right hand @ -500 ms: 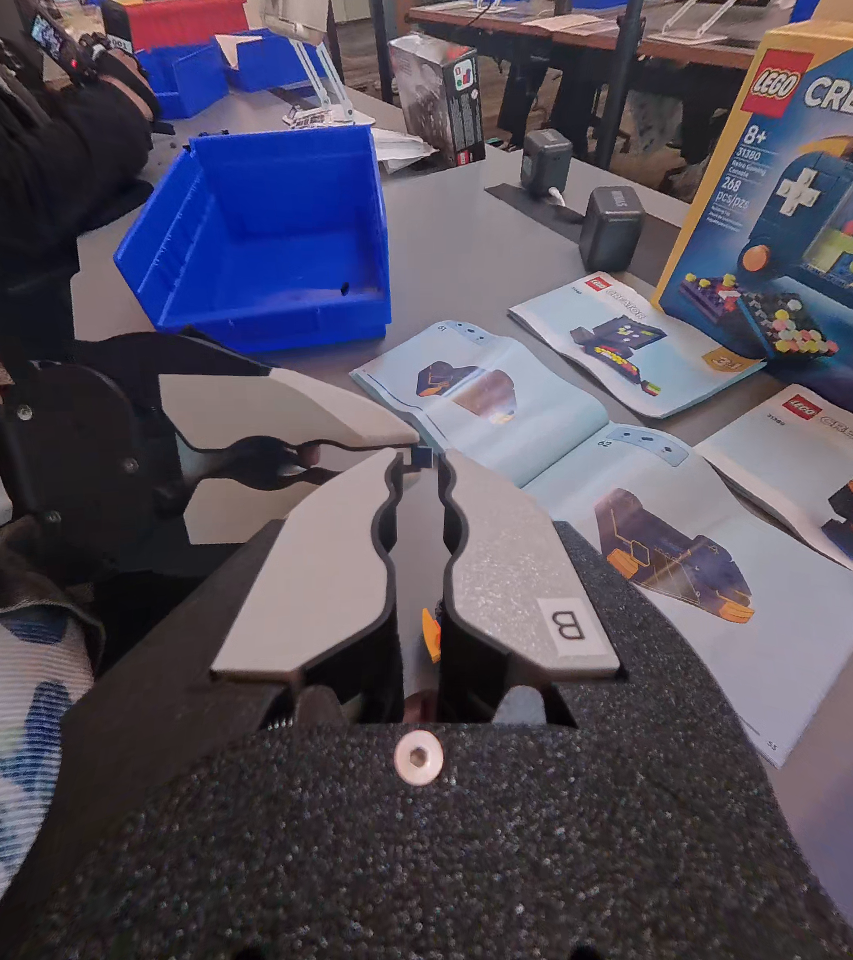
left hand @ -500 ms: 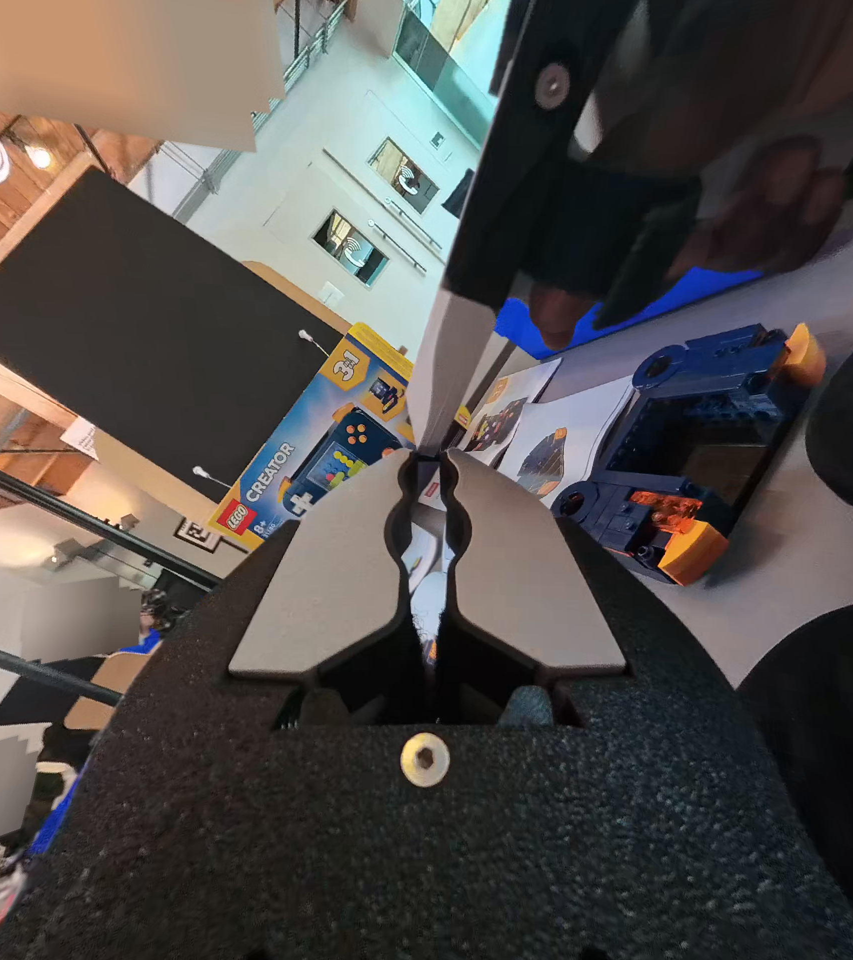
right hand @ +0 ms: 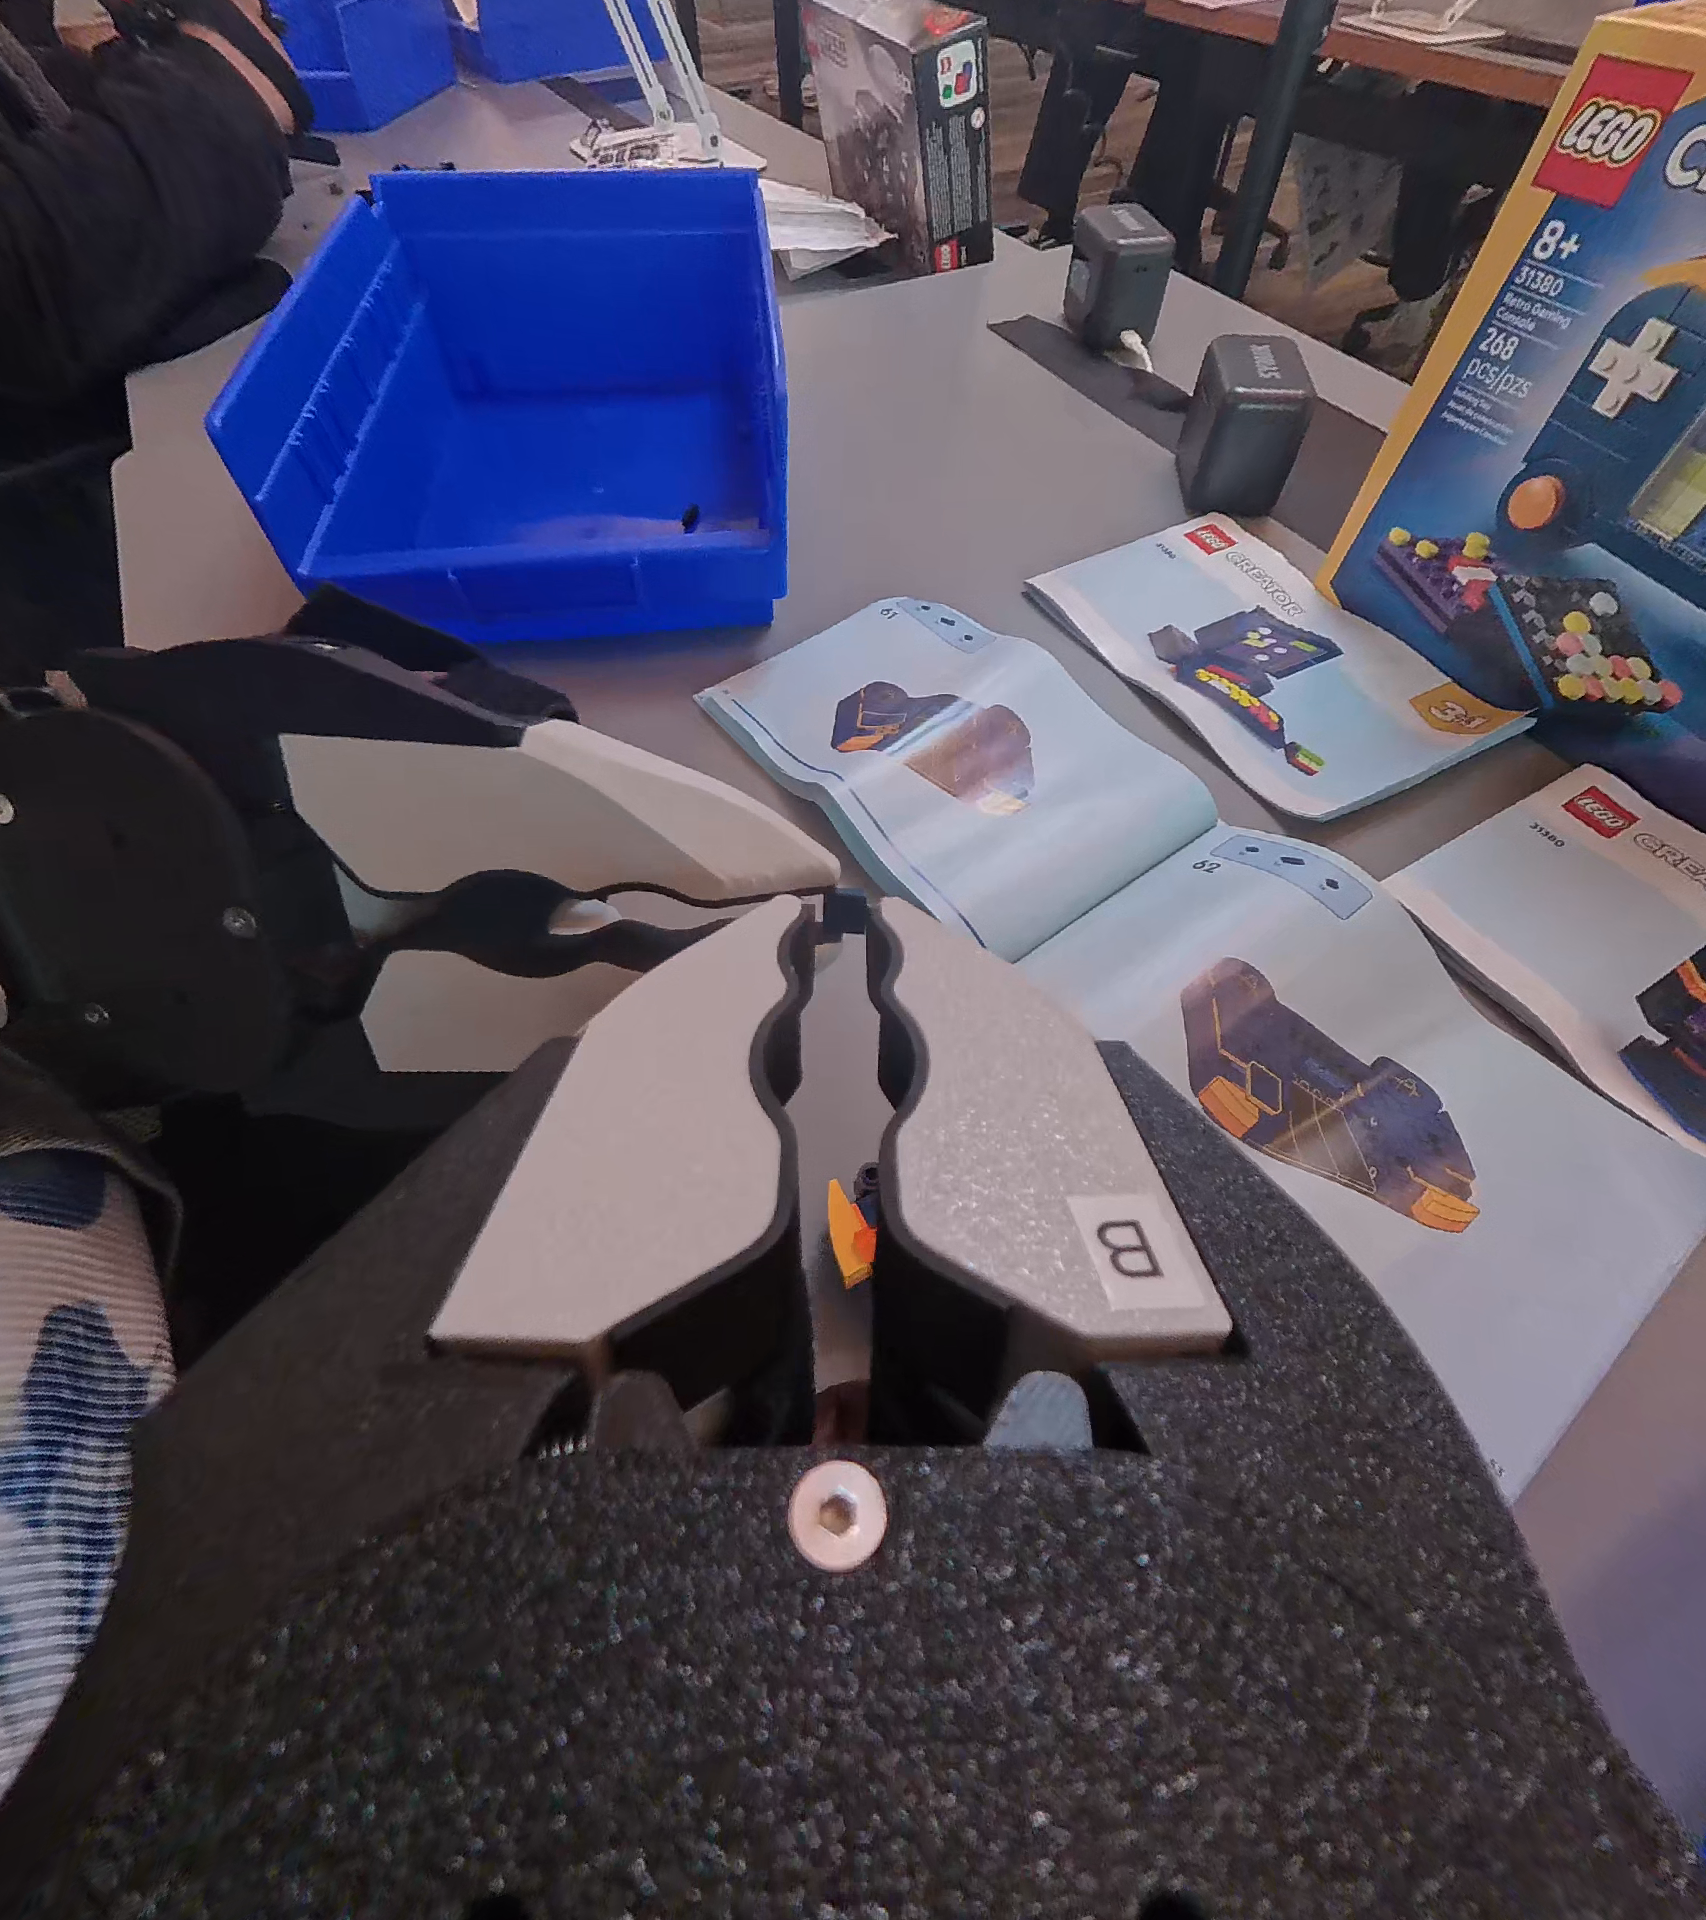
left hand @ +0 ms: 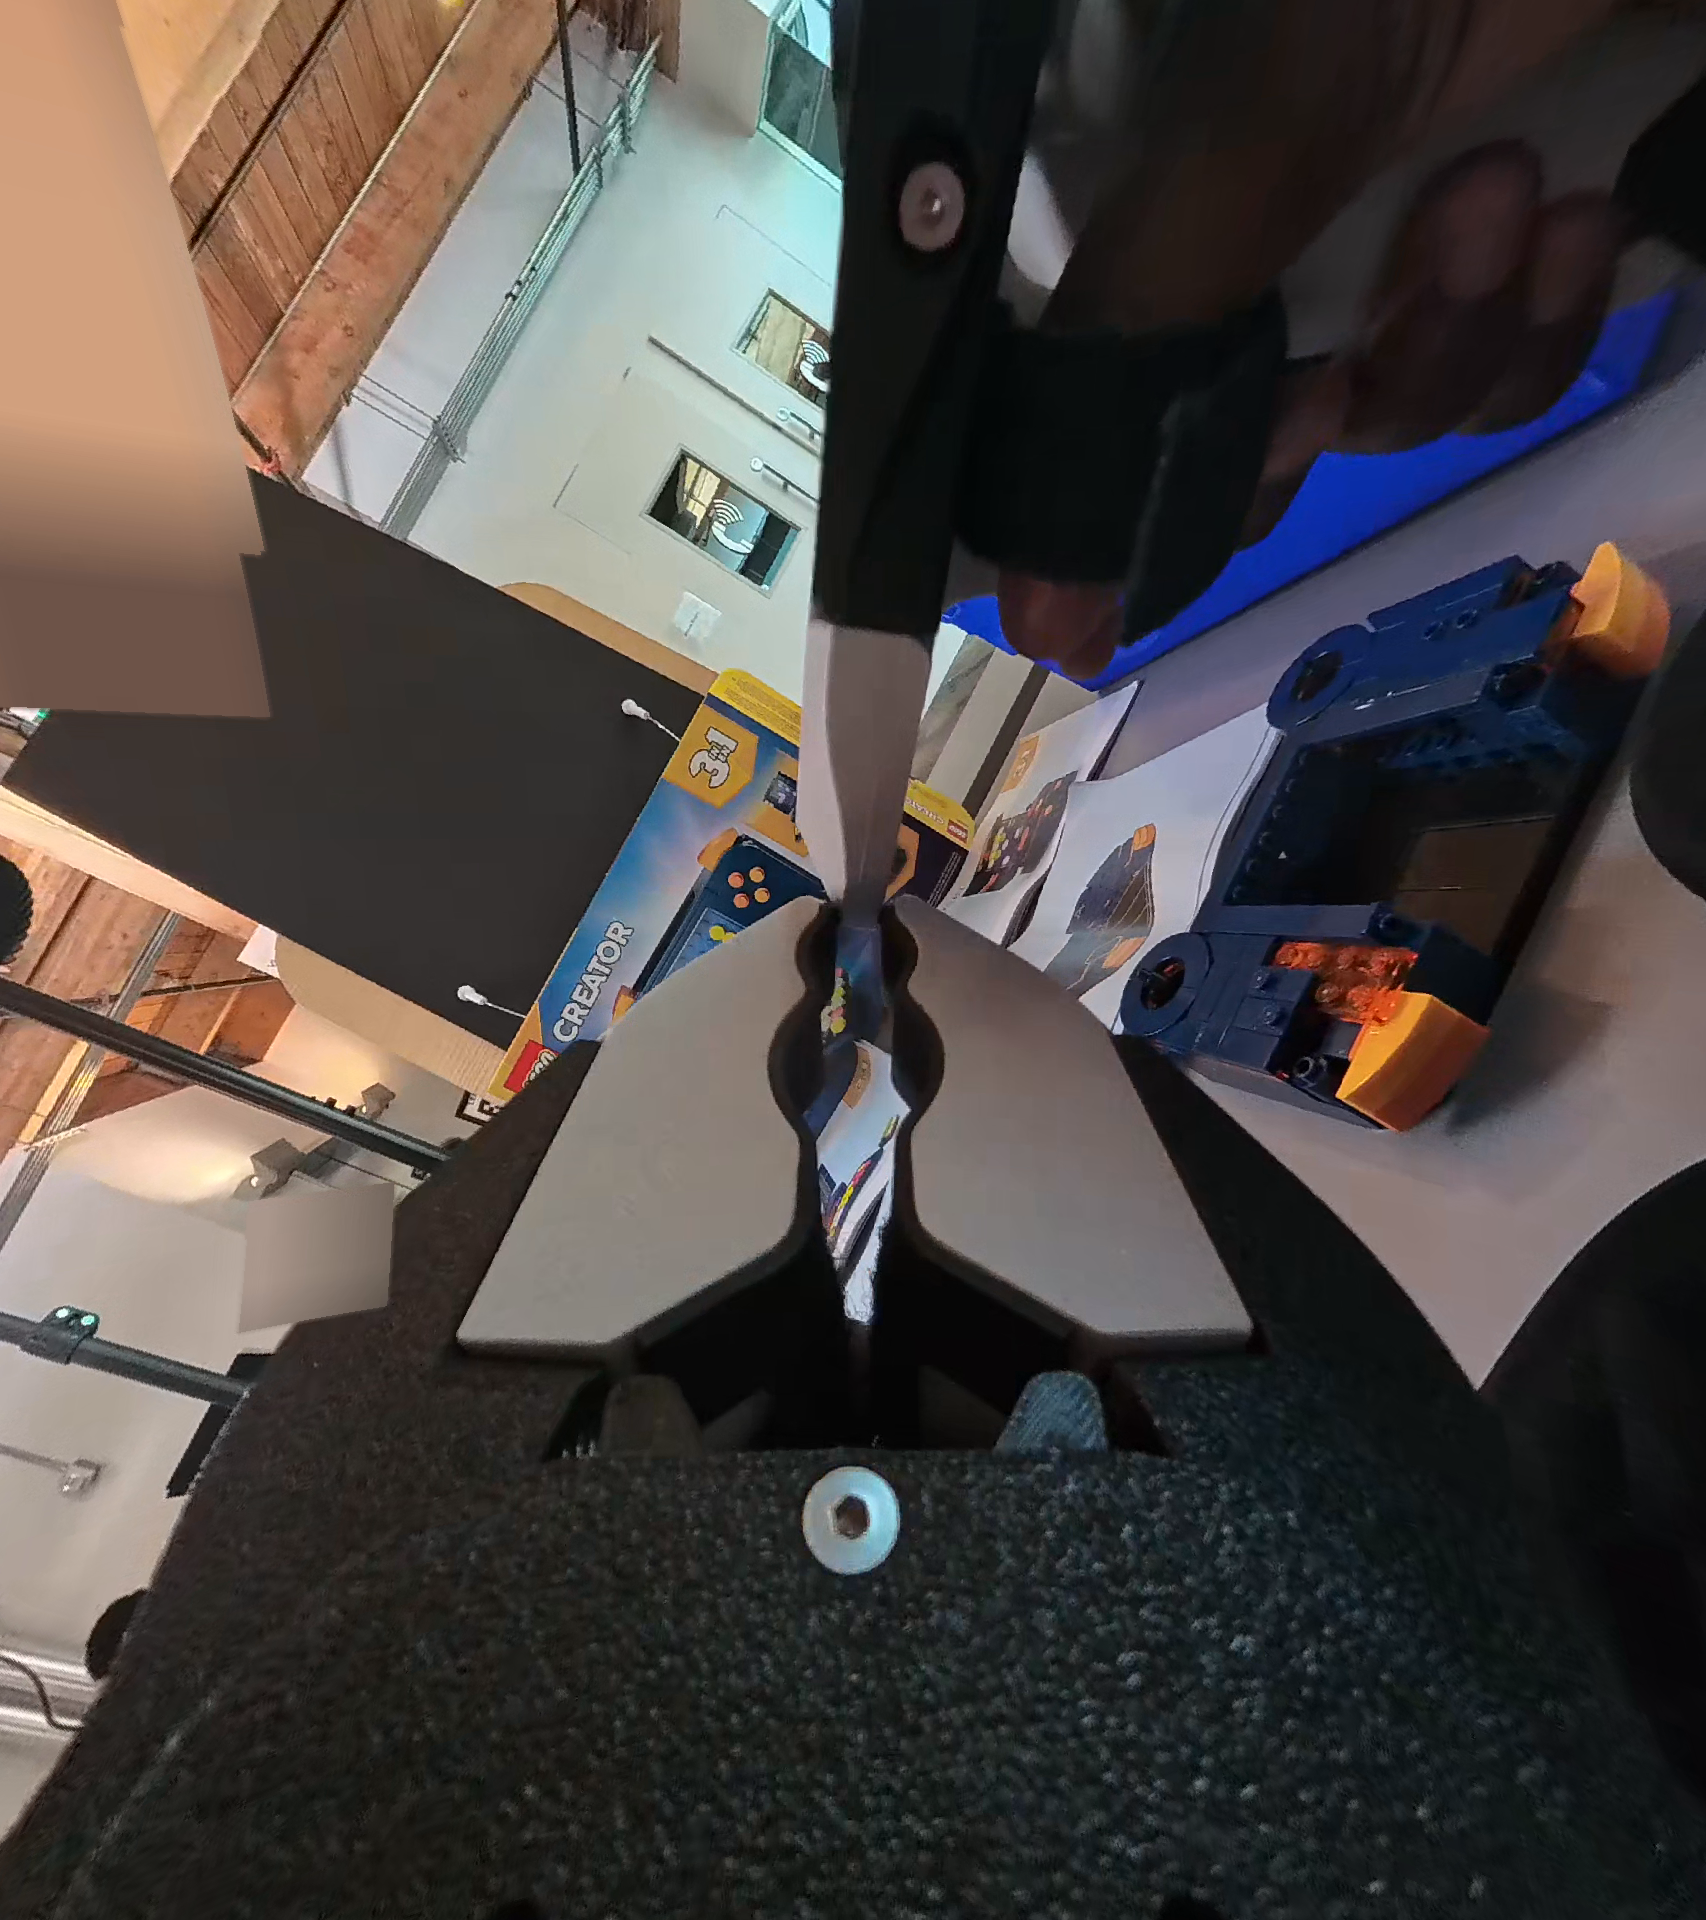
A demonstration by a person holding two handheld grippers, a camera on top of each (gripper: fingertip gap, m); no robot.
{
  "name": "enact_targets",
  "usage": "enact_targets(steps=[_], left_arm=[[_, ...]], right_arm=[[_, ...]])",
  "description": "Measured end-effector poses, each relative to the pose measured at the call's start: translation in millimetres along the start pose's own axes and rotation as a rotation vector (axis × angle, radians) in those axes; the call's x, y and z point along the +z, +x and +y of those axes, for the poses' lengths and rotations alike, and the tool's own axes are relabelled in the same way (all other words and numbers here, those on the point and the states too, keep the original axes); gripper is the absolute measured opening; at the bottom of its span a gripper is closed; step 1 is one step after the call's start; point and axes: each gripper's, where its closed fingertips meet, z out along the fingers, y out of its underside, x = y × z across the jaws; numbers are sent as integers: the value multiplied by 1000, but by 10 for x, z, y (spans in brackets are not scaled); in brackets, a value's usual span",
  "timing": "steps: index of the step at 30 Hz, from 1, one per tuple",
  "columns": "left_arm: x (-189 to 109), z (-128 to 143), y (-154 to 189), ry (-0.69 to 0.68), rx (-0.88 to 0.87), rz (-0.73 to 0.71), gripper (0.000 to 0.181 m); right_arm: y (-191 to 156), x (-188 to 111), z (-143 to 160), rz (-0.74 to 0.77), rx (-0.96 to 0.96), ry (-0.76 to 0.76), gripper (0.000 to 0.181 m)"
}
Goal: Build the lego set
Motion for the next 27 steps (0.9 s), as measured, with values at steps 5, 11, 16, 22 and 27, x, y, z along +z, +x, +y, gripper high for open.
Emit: enact_targets(steps=[5,11,16,22,27], left_arm=[[-11,-33,9,27,-10,8,7],[-1,-73,28,66,-116,68,16],[-49,218,428,-36,-590,668,25],[13,401,687,-90,-789,829,25],[-13,455,846,-123,-716,862,23]], right_arm=[[-6,-25,2,-9,-15,17,7],[61,-94,35,-15,-38,17,6],[372,-301,349,-109,-283,-287,6],[368,-68,884,-265,-417,-620,6],[325,43,952,-297,-391,-686,7]])
